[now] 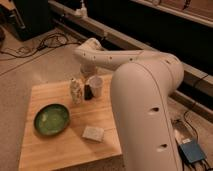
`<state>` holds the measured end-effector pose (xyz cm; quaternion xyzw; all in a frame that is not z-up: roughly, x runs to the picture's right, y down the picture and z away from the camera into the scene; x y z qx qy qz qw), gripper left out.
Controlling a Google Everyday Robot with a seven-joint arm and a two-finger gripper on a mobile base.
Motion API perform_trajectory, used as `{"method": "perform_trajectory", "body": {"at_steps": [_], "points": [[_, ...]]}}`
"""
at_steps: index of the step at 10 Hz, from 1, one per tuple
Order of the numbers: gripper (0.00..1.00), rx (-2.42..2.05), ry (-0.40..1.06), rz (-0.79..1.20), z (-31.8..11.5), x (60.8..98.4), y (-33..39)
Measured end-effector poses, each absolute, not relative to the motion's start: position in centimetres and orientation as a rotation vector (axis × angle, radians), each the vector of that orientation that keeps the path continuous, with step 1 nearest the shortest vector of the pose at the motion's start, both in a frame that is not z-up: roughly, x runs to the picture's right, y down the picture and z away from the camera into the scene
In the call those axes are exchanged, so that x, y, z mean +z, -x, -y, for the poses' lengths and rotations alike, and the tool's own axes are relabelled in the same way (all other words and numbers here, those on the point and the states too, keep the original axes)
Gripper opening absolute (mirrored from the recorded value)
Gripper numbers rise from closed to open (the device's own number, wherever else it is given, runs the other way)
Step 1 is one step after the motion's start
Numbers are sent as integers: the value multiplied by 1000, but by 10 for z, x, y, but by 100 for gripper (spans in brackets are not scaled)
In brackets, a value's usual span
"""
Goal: Place the eraser in the ceramic cup
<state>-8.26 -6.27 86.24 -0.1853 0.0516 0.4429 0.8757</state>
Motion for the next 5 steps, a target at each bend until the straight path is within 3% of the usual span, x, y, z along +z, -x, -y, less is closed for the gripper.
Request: {"method": "perform_trajectory", "body": {"at_steps": [5], "points": [[55, 926, 389, -107, 62, 860, 84]]}}
